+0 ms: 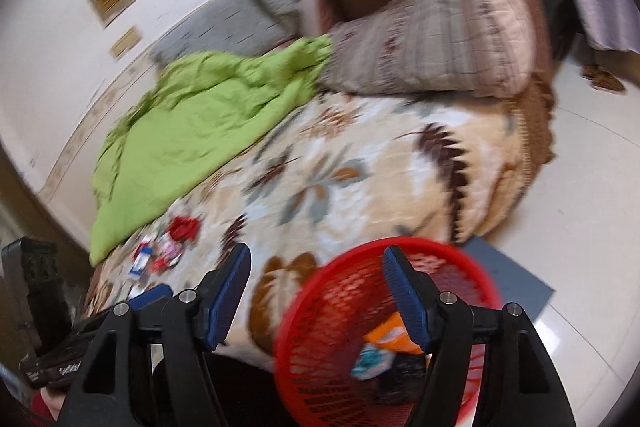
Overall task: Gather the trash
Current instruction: 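Carry the chip bag and tissue pack over the red basket and open both tools, then move both tools back over the remaining trash on the bed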
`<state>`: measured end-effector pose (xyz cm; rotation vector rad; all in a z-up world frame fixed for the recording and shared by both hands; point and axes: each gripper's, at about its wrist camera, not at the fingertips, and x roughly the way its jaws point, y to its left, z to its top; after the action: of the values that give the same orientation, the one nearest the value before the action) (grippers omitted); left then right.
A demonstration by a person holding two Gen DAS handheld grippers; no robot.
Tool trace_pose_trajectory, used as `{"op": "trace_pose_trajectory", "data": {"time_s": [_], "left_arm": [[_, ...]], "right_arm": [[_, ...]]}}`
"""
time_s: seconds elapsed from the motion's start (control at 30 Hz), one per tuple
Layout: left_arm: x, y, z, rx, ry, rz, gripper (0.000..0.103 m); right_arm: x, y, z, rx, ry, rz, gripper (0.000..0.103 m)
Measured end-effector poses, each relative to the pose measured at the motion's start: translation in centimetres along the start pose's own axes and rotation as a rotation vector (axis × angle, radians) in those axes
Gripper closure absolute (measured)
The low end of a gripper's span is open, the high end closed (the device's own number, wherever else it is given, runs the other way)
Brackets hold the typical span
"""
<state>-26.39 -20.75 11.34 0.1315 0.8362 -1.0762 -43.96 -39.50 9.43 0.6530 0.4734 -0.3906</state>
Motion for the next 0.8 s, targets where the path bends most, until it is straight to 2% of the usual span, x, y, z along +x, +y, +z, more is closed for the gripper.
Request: {"op": "trace_pose_trajectory", "data": {"time_s": [0.2,0.5,0.63,0.8], "left_arm": [[-3.5,5.6,-1.3,-0.062,-0.043,0.112,0.034],[-7.9,16.3,-3.2,-0.261,-0.095,0.29,0.034],[-9.3,20.9,-2.9,-0.33,-0.12,0.377,0.034],[-9.1,25.7,-0.9,-0.35,-0.112,0.483,0.034]], "right_arm": [[3.5,5.9,-1.2,-0.104,0.084,0.099,0.029],[9.7,14.2,-3.1,-0.207,0.205,0.226,0.029],[12.8,17.9,-4.1,-0.25,0.251,0.246,0.029],[16.5,21.8,-5.2,-0.29,0.274,0.247,0.029]]}}
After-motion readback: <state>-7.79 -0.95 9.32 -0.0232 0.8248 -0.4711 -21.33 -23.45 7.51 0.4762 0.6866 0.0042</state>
